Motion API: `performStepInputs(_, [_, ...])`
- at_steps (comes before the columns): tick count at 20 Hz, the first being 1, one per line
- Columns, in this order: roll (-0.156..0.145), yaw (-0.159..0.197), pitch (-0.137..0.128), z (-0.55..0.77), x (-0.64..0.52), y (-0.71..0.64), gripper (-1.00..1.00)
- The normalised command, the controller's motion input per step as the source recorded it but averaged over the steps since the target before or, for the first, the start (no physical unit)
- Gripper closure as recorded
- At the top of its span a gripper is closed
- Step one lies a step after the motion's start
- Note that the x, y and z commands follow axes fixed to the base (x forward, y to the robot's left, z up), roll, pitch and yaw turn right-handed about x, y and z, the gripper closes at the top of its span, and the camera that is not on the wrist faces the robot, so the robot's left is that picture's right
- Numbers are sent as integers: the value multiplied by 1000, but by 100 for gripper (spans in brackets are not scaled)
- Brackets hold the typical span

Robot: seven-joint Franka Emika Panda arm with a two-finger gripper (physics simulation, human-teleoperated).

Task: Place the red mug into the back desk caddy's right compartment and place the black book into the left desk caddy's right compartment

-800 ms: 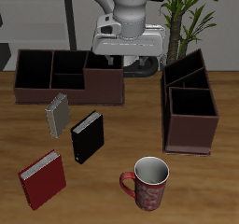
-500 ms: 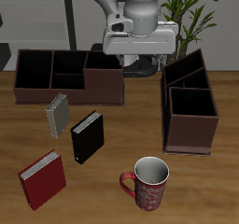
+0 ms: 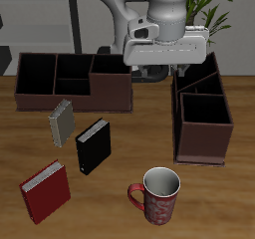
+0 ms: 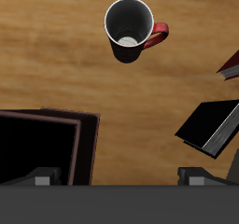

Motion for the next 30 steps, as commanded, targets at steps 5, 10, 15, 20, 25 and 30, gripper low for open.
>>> performStepInputs(5, [-57,-25,-26,1,629,-22,-100])
performStepInputs(10, [-21,-30,0,-152,465,-37,-100])
performStepInputs(15, [-21,-19,-51,-60,369,-120,-100])
performStepInputs(20, [-7,-39,-21,-164,300,-101,-100])
performStepInputs(25, [-6,-45,-11,-189,184,-95,-100])
performStepInputs(30, [-32,-77,-11,-319,175,-168,-100])
